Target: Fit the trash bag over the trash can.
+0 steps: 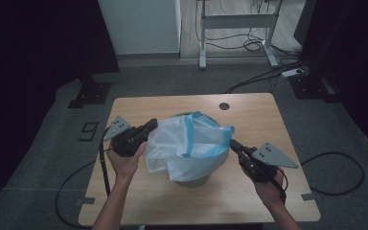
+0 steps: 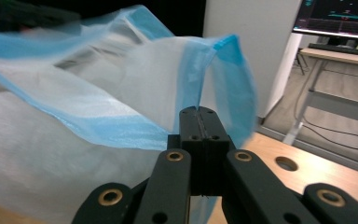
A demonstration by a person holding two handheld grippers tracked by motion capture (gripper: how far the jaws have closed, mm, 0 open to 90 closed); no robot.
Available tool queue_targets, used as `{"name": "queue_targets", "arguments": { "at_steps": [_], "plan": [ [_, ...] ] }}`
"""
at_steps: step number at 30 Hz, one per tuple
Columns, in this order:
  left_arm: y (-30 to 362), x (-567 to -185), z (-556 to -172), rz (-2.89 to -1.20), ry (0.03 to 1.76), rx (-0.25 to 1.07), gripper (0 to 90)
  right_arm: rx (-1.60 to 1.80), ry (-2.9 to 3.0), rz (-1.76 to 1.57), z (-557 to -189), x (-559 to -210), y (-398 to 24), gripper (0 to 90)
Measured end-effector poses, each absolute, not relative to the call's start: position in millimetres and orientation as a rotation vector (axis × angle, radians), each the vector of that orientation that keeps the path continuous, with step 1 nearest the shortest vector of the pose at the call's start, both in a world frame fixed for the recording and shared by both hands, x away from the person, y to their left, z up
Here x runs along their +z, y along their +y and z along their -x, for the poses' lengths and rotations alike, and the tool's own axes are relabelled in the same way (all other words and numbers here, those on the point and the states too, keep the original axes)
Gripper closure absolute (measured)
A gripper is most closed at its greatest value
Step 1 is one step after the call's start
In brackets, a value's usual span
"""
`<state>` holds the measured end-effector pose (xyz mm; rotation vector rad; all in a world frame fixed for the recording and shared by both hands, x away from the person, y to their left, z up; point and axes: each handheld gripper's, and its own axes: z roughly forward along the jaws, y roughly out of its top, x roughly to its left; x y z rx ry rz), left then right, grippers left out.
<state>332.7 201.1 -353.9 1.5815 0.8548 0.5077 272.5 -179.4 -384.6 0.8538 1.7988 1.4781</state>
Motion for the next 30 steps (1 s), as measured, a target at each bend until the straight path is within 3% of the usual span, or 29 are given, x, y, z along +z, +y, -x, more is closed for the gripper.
{"name": "queue_targets", "arguments": {
  "at_steps": [10, 14, 30],
  "plan": [
    [215.7, -342.4, -330.5, -1.483, 0.850, 0.532, 89.7, 1.433, 1.702, -0.930, -305.1, -358.8, -191.5, 89.0],
    [219.2, -352.4, -311.7, -1.469, 0.813, 0.515, 89.7, 1.449, 1.689, -0.913, -296.7, -359.7, -192.6, 89.0],
    [237.4, -420.5, -257.1, -1.420, 0.821, 0.433, 89.7, 1.573, 1.776, -0.923, -237.7, -419.5, -192.3, 89.0]
  ]
}}
